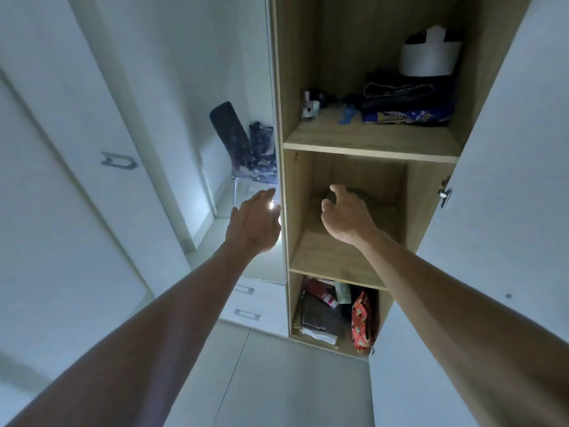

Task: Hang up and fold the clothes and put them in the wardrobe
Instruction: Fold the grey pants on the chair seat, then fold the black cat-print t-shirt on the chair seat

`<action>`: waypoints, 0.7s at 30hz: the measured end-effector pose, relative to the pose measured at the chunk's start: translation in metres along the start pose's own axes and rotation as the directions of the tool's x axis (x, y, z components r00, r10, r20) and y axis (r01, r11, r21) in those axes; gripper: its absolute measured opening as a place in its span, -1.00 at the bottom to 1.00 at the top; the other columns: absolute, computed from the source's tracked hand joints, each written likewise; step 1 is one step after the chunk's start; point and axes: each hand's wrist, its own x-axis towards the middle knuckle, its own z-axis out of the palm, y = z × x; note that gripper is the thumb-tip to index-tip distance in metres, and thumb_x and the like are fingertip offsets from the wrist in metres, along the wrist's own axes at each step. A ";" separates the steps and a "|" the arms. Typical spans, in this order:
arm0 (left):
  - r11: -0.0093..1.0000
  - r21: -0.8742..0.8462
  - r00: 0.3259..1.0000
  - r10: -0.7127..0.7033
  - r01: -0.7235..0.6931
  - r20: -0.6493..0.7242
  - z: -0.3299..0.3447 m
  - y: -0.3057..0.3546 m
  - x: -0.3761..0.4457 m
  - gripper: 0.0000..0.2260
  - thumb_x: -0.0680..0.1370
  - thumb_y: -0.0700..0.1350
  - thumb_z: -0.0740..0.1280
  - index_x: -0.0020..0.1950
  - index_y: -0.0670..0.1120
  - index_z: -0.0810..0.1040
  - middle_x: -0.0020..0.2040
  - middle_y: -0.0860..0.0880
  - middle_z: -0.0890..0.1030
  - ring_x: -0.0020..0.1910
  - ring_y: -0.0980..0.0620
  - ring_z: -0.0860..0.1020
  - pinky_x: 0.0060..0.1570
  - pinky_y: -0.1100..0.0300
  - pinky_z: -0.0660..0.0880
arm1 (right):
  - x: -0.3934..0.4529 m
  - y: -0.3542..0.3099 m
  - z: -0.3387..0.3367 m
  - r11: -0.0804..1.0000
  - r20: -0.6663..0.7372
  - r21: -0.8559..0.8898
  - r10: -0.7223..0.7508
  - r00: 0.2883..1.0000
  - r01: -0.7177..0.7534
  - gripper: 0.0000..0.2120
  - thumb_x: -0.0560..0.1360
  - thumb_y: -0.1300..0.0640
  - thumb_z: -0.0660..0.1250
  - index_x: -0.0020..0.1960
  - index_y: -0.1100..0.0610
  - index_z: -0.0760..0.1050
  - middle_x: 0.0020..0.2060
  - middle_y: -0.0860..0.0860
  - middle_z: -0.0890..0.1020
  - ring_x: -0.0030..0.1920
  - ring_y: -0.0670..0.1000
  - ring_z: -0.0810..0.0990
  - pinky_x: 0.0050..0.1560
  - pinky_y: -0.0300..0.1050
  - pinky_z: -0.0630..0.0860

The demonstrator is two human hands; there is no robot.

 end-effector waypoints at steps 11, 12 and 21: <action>0.921 -0.094 0.902 -0.388 0.377 -0.189 -0.143 -0.020 -0.259 -0.55 0.65 -0.01 0.21 0.53 -0.06 0.29 0.50 -0.10 0.36 0.47 -0.13 0.34 0.43 -0.09 0.29 | -0.195 -0.089 -0.022 0.956 0.232 0.008 -0.287 0.930 0.293 -0.46 0.56 0.18 0.27 0.51 0.11 0.24 0.42 0.11 0.45 0.40 0.18 0.43 0.27 -0.04 0.41; 0.911 -0.093 0.889 -0.411 0.401 -0.201 -0.154 -0.023 -0.279 -0.55 0.65 -0.01 0.22 0.53 -0.06 0.29 0.50 -0.11 0.37 0.46 -0.13 0.34 0.42 -0.09 0.30 | -0.206 -0.097 -0.019 0.956 0.245 0.013 -0.288 0.926 0.294 -0.47 0.54 0.19 0.27 0.49 0.11 0.26 0.36 0.12 0.50 0.36 0.17 0.46 0.19 -0.08 0.41; 0.714 -0.102 0.659 -0.684 0.693 -0.313 -0.248 -0.085 -0.514 -0.58 0.63 -0.02 0.28 0.48 -0.05 0.35 0.45 -0.10 0.40 0.42 -0.09 0.39 0.38 0.06 0.33 | -0.342 -0.213 0.049 0.851 0.358 0.150 -0.521 0.775 0.503 -0.54 0.54 0.10 0.29 0.43 0.07 0.38 0.22 0.05 0.61 0.37 0.11 0.46 0.19 -0.19 0.31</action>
